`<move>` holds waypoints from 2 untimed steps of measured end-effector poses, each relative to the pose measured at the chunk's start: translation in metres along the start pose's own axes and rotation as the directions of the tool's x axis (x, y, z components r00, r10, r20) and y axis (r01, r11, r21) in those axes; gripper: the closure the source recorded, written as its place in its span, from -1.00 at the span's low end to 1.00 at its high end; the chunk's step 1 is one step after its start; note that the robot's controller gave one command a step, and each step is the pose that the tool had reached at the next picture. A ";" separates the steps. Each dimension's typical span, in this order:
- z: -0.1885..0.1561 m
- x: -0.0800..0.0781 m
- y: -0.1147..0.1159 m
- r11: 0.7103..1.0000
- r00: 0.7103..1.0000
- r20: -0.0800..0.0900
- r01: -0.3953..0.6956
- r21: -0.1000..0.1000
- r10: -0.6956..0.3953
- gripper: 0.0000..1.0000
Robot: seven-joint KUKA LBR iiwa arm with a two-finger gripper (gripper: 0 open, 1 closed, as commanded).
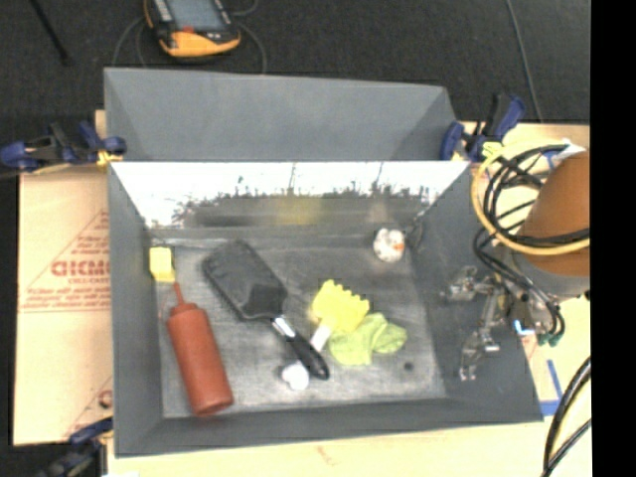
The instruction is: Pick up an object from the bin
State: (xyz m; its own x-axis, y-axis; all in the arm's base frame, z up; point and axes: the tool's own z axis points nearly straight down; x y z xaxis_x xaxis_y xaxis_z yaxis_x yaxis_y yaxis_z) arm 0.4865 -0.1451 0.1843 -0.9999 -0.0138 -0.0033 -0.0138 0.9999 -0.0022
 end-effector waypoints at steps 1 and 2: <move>0.000 0.000 0.000 1.000 1.000 0.000 0.000 0.000 0.000 -1.00; 0.029 -0.020 0.053 1.000 1.000 0.002 0.025 0.000 -0.025 -1.00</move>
Offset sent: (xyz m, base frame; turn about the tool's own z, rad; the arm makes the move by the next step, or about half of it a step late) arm 0.0518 0.1554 -0.0842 -0.1081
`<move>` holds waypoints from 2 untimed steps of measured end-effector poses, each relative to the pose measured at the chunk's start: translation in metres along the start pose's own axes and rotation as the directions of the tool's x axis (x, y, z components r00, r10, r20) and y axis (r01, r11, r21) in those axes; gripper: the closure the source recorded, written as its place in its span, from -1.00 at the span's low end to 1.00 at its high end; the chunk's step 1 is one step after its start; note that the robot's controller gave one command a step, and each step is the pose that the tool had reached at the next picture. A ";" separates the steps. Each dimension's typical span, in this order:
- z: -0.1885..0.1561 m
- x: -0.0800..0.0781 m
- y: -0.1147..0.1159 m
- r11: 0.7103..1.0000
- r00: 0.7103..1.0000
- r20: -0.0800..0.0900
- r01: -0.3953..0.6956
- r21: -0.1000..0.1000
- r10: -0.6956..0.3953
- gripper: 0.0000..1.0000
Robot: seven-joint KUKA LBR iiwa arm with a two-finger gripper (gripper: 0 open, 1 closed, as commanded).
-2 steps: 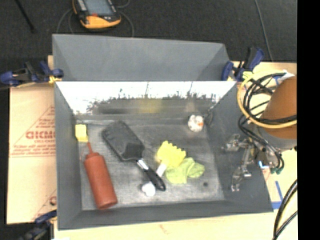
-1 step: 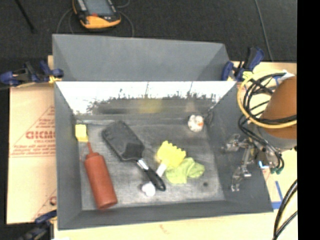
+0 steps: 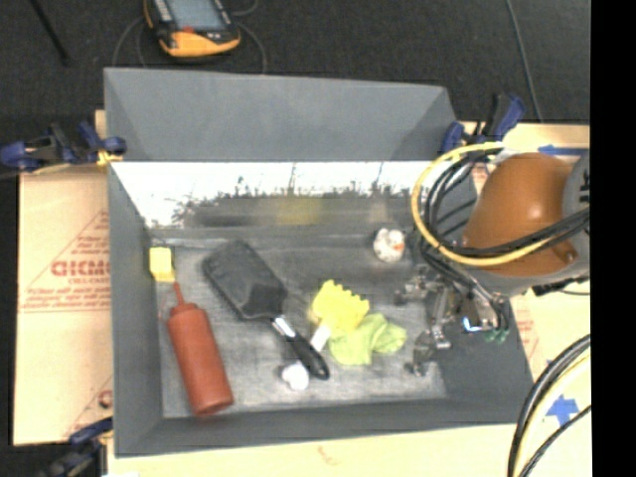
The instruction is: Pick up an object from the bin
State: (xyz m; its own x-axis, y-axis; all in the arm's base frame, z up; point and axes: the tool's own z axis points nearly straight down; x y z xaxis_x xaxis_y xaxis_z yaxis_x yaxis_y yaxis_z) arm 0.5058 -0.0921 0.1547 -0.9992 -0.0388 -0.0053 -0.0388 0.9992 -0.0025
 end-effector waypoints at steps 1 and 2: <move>0.044 -0.029 0.001 0.985 0.985 0.005 0.171 -0.004 -0.171 -1.00; 0.080 -0.007 0.071 0.893 0.893 -0.001 0.451 -0.006 -0.451 1.00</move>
Offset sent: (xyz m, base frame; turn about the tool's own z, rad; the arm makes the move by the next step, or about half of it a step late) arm 0.0034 0.0701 -0.0820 -0.4651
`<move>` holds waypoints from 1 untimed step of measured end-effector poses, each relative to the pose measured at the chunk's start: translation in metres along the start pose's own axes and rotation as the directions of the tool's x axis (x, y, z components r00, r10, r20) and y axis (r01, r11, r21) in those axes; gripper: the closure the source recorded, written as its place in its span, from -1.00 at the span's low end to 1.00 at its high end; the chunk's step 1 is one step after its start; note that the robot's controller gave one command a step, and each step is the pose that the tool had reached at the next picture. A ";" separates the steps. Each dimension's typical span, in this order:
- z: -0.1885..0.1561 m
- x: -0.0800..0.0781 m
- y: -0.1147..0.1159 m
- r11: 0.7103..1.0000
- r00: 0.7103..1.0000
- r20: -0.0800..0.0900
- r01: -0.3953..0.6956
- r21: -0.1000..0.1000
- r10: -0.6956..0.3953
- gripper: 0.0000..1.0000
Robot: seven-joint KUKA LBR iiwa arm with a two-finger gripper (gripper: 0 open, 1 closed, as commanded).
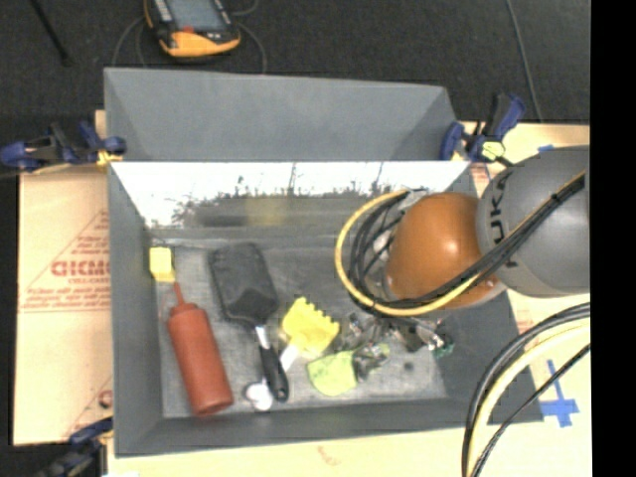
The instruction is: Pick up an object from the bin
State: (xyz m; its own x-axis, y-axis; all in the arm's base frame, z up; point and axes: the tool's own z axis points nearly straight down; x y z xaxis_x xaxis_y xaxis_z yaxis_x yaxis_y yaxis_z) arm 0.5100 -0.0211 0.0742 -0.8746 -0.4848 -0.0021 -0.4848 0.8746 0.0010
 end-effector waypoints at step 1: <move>0.000 0.000 0.000 1.000 1.000 0.000 0.001 0.000 -0.001 1.00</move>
Offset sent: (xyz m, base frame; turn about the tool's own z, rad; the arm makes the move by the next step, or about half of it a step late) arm 0.0121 -0.0081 0.1139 0.0180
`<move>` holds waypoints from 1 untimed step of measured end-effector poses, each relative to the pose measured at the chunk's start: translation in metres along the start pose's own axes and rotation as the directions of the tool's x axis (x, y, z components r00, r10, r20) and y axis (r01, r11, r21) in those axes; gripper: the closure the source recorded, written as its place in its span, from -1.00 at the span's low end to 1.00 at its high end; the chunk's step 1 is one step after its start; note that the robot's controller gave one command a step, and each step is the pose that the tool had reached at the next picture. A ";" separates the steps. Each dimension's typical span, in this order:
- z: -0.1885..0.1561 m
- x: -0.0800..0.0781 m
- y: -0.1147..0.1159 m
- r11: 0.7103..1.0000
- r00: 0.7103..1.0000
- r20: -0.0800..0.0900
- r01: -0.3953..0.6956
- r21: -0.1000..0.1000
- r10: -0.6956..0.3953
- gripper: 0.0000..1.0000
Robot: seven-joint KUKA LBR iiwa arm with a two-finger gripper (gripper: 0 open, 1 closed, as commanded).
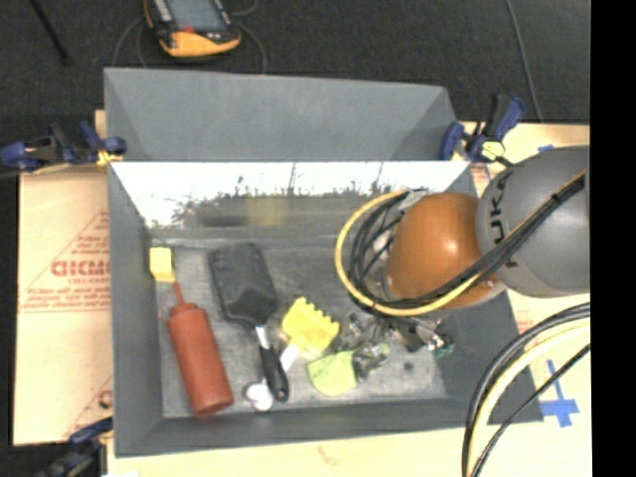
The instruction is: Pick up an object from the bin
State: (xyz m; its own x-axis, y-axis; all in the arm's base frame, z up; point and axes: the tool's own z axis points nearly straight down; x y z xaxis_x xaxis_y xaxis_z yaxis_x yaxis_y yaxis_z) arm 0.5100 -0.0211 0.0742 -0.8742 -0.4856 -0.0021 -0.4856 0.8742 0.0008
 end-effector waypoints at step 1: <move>-0.114 -0.007 -0.014 1.000 1.000 0.001 -0.023 0.003 0.023 1.00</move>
Offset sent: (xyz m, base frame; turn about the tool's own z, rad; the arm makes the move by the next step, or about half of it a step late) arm 0.0000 0.0000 0.0000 0.0000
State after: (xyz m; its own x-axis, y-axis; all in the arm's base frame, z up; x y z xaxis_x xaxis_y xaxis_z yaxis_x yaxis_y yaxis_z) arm 0.5231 -0.0299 0.1886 -0.8851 -0.4654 -0.0030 -0.4654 0.8851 -0.0017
